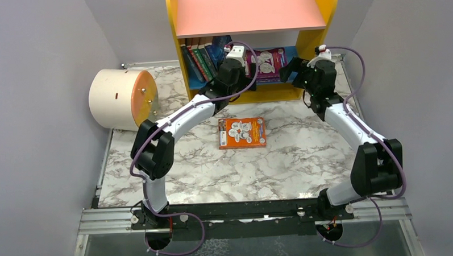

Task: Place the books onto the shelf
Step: Adjust the book on the shelf, then pick up the book from the center of the board.

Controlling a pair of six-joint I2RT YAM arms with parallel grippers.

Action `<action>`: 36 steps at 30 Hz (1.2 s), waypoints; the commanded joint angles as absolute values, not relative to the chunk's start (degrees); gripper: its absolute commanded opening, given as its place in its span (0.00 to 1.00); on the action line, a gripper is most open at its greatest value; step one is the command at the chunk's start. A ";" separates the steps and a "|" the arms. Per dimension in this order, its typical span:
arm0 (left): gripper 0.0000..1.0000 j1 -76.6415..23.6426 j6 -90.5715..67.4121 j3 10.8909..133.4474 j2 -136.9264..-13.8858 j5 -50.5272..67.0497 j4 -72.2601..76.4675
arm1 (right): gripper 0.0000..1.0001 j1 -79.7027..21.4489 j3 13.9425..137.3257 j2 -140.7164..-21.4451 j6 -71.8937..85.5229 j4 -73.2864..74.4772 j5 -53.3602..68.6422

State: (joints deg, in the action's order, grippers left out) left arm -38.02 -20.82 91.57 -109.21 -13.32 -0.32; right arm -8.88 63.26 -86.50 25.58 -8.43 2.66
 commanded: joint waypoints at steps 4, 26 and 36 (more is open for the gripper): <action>0.87 -42.77 -22.09 86.30 -98.91 -11.81 -4.02 | 1.00 -8.74 53.80 -75.50 25.72 -2.78 3.36; 0.87 -46.83 -32.50 47.00 -77.47 -19.17 -3.24 | 1.00 -22.38 29.84 -69.33 30.56 -4.21 9.43; 0.87 -45.22 -34.61 39.67 -79.29 -19.51 4.79 | 0.97 -23.55 26.95 -73.79 31.55 -10.16 11.63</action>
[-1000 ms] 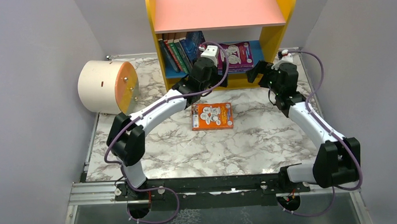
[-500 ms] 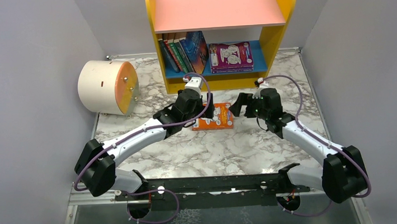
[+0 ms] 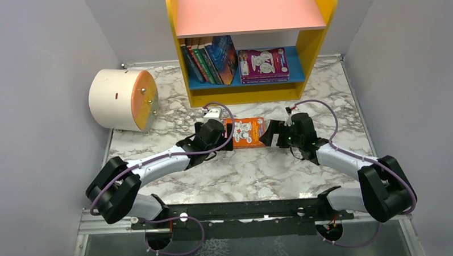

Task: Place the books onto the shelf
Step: Pick up the book from the center of the board.

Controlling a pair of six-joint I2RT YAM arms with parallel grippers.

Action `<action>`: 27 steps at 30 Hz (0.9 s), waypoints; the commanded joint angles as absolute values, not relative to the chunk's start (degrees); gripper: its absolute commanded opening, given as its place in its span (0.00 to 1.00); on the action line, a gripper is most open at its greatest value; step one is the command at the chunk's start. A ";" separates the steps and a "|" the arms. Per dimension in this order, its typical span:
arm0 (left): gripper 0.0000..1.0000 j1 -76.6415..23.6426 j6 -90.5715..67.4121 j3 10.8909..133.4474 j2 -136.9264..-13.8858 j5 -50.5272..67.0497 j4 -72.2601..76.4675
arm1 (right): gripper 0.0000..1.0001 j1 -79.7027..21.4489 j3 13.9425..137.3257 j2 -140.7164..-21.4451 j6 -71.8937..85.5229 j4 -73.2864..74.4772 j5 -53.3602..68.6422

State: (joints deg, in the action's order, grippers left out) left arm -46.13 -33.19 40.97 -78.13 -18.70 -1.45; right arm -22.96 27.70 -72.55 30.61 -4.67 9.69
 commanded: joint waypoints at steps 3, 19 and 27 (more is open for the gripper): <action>0.87 -44.12 -34.78 38.66 -80.69 -17.47 6.68 | 0.95 -23.64 26.68 -75.26 31.68 -11.66 12.22; 0.86 -41.66 -35.77 37.55 -86.93 -8.00 14.79 | 0.93 -29.35 29.22 -82.47 33.50 -15.70 11.84; 0.85 -41.66 -36.65 37.46 -88.59 -4.73 16.79 | 0.93 -31.71 29.19 -84.13 35.54 -17.81 11.32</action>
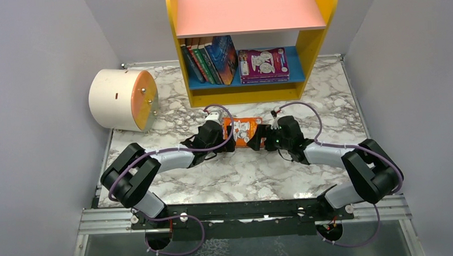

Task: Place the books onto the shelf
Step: Pick up the book from the center of the board.

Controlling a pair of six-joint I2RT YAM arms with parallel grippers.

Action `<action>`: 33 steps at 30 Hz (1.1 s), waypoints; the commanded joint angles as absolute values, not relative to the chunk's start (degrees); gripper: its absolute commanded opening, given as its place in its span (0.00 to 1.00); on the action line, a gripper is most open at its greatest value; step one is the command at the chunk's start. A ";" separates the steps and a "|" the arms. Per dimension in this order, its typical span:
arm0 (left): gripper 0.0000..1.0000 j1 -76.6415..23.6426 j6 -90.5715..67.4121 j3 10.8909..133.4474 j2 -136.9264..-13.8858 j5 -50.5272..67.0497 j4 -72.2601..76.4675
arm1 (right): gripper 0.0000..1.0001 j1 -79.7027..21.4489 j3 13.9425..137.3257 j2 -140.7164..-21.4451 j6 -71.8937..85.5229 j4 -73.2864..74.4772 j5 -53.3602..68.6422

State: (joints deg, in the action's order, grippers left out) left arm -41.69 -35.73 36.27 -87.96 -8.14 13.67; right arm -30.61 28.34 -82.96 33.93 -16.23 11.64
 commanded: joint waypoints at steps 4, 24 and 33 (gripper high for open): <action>0.85 -41.73 -36.74 37.51 -88.98 -2.88 18.37 | 0.93 -31.90 29.07 -84.01 35.81 -17.89 10.46; 0.84 -41.75 -35.66 38.08 -90.20 -4.94 18.29 | 0.93 -31.99 28.99 -86.26 37.55 -17.80 5.53; 0.83 -42.44 -34.11 40.60 -88.86 -3.52 19.47 | 0.91 -32.30 28.84 -83.25 37.16 -19.40 3.50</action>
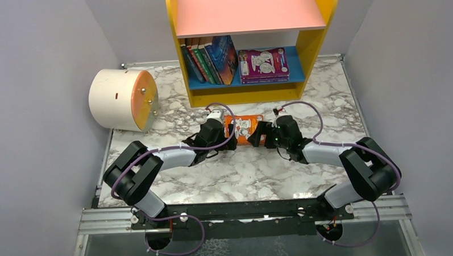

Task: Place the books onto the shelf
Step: Pick up the book from the center of the board.

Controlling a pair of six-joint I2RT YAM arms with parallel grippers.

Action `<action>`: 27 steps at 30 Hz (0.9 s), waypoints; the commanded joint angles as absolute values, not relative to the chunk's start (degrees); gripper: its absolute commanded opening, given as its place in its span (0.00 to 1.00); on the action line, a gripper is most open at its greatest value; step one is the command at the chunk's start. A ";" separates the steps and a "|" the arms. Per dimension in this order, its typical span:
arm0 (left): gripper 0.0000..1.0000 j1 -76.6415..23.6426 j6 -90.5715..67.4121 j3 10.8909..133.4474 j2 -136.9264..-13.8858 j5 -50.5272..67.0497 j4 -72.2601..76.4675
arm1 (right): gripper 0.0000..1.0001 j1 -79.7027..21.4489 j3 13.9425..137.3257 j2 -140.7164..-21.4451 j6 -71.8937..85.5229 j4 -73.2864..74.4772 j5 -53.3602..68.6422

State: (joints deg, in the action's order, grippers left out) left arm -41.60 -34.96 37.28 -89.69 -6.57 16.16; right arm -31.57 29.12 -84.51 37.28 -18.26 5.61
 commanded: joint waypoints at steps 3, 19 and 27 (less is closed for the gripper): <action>0.82 -42.53 -34.08 41.27 -89.20 -3.45 19.47 | 0.90 -32.32 28.95 -83.02 37.47 -19.43 3.50; 0.84 -43.11 -35.76 41.47 -91.39 -10.39 16.53 | 0.87 -32.78 29.72 -84.00 42.37 -15.82 -2.22; 0.84 -40.81 -35.25 41.58 -91.48 -12.57 17.37 | 0.89 -32.78 32.04 -86.63 41.10 -14.20 -5.86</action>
